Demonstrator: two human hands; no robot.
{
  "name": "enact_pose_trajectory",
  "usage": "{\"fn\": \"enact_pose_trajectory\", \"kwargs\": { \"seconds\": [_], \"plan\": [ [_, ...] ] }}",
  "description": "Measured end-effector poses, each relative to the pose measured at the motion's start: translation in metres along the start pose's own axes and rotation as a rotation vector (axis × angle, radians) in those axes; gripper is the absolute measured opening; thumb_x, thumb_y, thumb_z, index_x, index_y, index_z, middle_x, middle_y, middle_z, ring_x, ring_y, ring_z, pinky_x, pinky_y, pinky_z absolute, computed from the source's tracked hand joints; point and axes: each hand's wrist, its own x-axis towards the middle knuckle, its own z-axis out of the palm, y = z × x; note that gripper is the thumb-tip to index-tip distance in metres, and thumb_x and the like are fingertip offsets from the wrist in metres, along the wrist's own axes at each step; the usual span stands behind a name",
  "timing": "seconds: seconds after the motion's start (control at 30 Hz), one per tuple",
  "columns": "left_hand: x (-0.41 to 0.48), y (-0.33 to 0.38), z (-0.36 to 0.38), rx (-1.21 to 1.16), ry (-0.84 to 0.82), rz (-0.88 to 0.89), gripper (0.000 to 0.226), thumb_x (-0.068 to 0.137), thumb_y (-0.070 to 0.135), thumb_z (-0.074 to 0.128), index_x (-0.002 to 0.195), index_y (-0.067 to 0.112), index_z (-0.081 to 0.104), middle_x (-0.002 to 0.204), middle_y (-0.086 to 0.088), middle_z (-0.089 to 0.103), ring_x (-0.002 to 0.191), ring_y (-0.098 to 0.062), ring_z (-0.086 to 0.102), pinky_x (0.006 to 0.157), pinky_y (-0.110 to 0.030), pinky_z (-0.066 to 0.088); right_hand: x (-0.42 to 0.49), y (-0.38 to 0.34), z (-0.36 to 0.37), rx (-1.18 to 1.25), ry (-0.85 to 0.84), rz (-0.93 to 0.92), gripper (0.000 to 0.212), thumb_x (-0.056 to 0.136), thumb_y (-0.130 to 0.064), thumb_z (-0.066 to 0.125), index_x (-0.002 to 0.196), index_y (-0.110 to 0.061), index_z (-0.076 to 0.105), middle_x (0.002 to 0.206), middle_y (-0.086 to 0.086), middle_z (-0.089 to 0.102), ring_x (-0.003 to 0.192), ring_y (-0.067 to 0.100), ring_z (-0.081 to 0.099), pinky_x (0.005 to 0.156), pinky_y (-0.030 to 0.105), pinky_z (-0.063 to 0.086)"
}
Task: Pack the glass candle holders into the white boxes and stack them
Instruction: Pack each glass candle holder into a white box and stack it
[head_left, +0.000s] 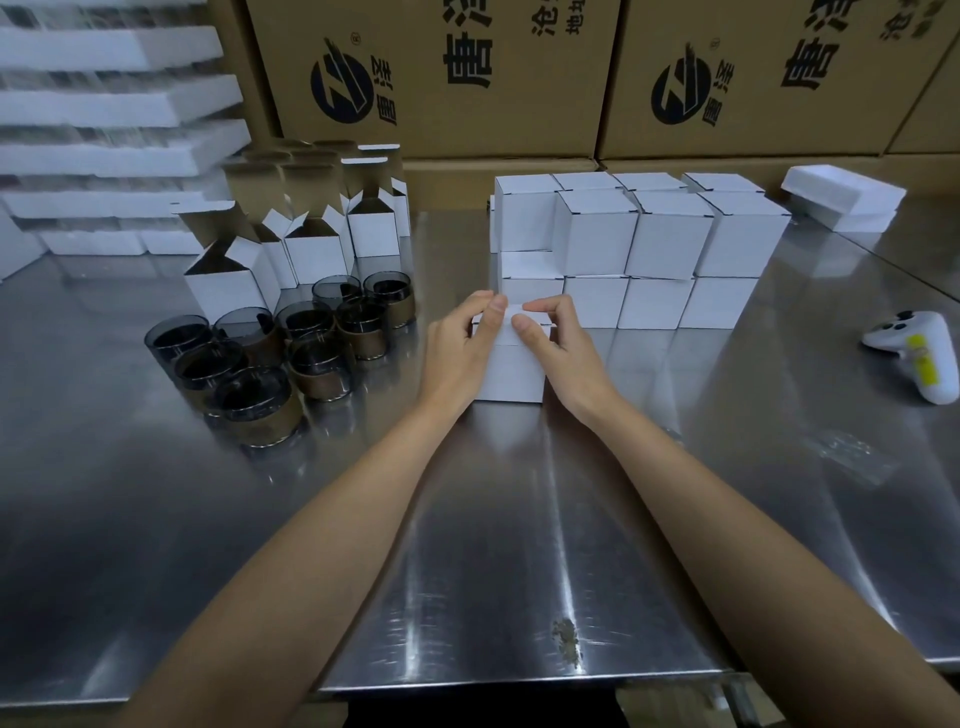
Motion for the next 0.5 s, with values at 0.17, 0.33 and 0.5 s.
{"fn": "enact_pose_trajectory", "kwargs": {
  "seconds": [0.17,0.33,0.5],
  "plan": [
    [-0.0007,0.0011,-0.0005,-0.004,0.009,0.002,0.036,0.097,0.044,0.046,0.102,0.02,0.072,0.088,0.045,0.059,0.081,0.018,0.054,0.071,-0.005,0.04,-0.0028,-0.0018,0.0022,0.04,-0.033,0.021,0.028,0.097,-0.035,0.056,0.116,-0.016,0.046,0.115,-0.004,0.057,0.1,0.005,0.054,0.087,0.02,0.044],
    [-0.0004,-0.0001,-0.0005,-0.026,-0.005,0.009,0.034,0.099,0.04,0.045,0.101,0.017,0.071,0.087,0.04,0.061,0.078,0.016,0.053,0.072,-0.006,0.038,-0.0017,-0.0022,0.0024,0.007,-0.033,0.024,0.027,0.096,-0.036,0.057,0.114,-0.019,0.046,0.114,-0.007,0.056,0.102,0.007,0.053,0.086,0.017,0.041],
    [-0.0002,-0.0079,0.0002,-0.041,-0.057,0.03,0.03,0.098,0.027,0.046,0.108,0.011,0.07,0.126,0.006,0.061,0.103,0.012,0.053,0.081,-0.002,0.035,-0.0035,0.0014,0.0009,0.079,-0.118,0.064,0.025,0.098,-0.028,0.057,0.117,-0.018,0.043,0.12,-0.005,0.049,0.109,0.005,0.049,0.087,0.01,0.038]
  ]
}}
